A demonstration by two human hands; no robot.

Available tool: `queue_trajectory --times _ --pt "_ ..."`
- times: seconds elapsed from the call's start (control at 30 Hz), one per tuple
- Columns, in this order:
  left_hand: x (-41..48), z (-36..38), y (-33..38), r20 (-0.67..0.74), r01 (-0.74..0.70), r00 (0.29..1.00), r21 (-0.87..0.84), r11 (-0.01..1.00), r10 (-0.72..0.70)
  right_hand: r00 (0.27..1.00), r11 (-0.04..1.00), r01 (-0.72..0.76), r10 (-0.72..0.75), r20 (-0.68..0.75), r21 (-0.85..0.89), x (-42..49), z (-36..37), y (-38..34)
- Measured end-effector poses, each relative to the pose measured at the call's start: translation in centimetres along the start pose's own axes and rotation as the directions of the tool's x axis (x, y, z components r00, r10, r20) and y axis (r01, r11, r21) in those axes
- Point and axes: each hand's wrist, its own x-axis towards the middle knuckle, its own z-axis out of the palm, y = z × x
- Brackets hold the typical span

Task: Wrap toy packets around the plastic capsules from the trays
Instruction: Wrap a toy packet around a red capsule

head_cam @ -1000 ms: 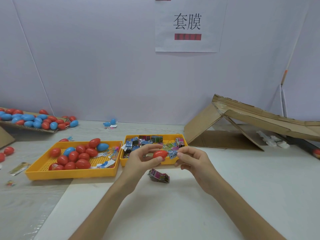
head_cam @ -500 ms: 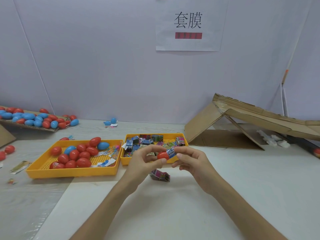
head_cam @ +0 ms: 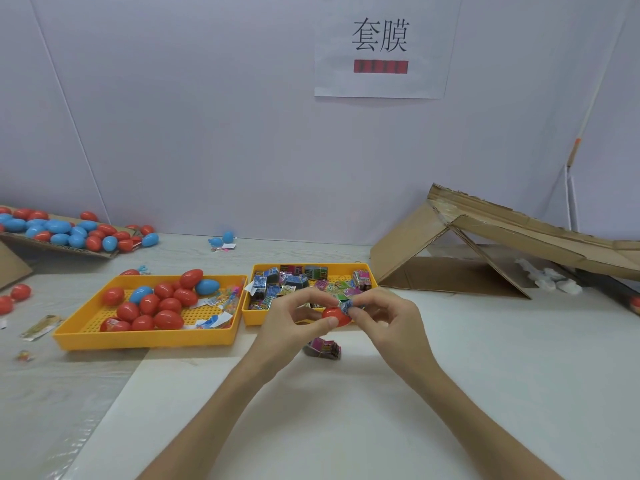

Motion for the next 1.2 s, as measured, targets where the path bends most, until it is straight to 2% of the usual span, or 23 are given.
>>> queue_trajectory --times 0.13,0.37,0.63,0.87,1.03,1.2 --pt "0.01 -0.09 -0.08 -0.009 0.003 1.000 0.016 1.000 -0.003 1.000 0.999 0.003 -0.003 -0.001 0.044 0.01 -0.06 -0.30" --pt "0.14 -0.31 -0.17 -0.062 0.008 0.998 -0.049 0.999 -0.011 0.985 0.962 -0.172 0.161 0.067 0.215 0.08 -0.21 -0.57" --pt "0.09 -0.28 0.18 -0.107 0.045 0.992 -0.127 0.991 -0.059 0.975 0.964 -0.191 0.164 0.149 0.184 -0.03 -0.08 -0.76" --pt "0.12 -0.34 0.11 -0.142 0.090 0.984 -0.130 0.987 -0.108 0.968 0.991 -0.110 0.088 0.235 0.079 -0.48 0.15 -1.02" --pt "0.20 -0.52 0.04 -0.131 0.134 0.979 -0.160 0.978 -0.155 0.974 0.988 -0.125 0.106 0.198 0.091 -0.48 0.19 -0.74" --pt "0.26 -0.37 0.11 -0.121 0.151 0.977 -0.182 0.972 -0.175 0.992 0.976 -0.106 0.090 0.094 0.188 -0.34 0.21 -0.90"
